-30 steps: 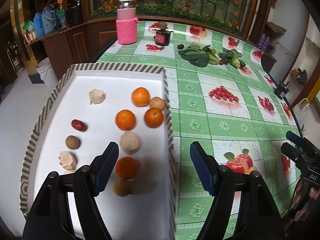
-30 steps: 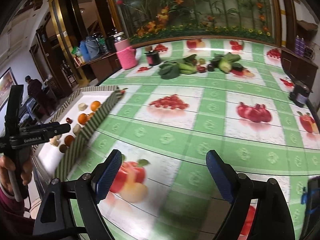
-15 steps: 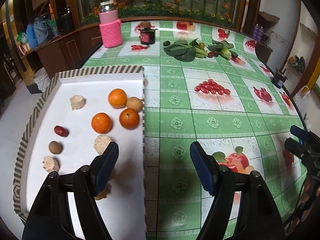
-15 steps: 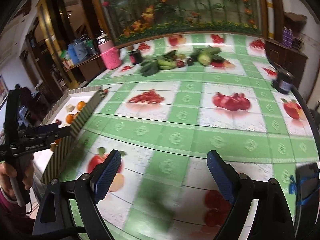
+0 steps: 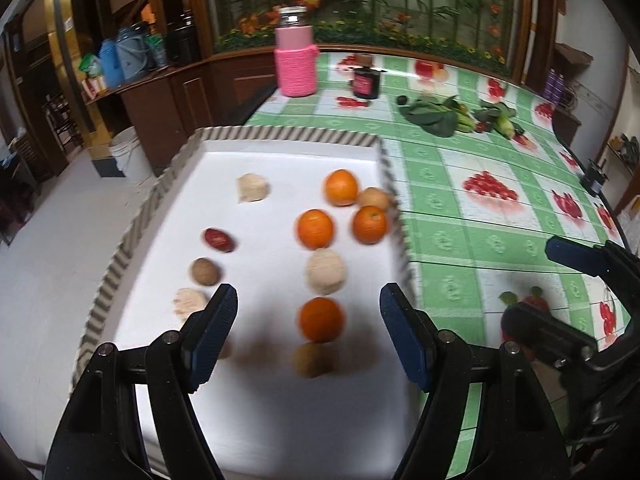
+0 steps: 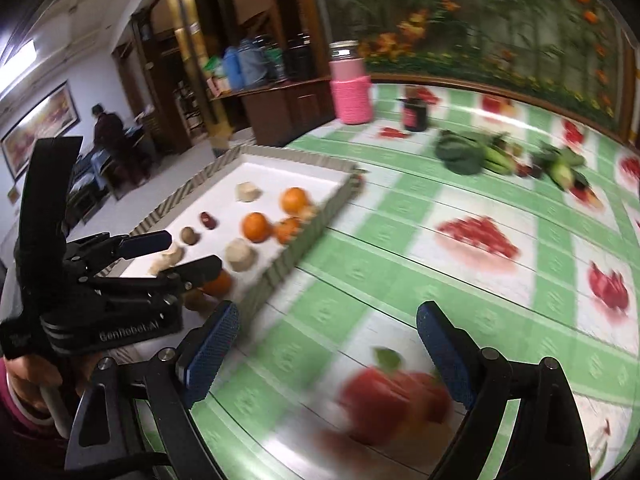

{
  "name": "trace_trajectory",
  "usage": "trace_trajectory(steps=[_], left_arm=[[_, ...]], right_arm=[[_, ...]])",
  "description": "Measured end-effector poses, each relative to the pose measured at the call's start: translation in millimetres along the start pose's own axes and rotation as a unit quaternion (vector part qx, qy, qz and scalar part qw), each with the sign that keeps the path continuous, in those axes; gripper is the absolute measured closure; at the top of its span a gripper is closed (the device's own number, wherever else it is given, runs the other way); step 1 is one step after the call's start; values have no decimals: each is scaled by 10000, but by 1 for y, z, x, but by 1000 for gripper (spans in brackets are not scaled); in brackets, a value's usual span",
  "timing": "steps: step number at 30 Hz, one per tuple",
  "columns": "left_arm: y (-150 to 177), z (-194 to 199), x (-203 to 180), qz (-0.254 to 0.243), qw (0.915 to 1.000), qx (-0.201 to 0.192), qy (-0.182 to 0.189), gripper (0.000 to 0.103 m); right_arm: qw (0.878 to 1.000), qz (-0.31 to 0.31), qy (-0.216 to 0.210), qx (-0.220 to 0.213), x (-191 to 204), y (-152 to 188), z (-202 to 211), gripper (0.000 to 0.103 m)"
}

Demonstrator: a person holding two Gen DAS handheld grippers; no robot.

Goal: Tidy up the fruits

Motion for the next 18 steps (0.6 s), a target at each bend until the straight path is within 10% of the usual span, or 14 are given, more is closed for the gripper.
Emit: trace_trajectory(steps=[18], left_arm=[[13, -1, 44, 434, 9989, 5, -164, 29]], right_arm=[[9995, 311, -26, 105, 47, -16, -26, 12]])
Point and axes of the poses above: each gripper's, at about its wrist camera, not at the fingertips, and z roughly against the way its jaws point, x to its left, y to its underside, the point moved 4 cm from there along -z, roughly the way its jaws point, and after that the axes turned 10 degrees about x, right-handed, at the moved point
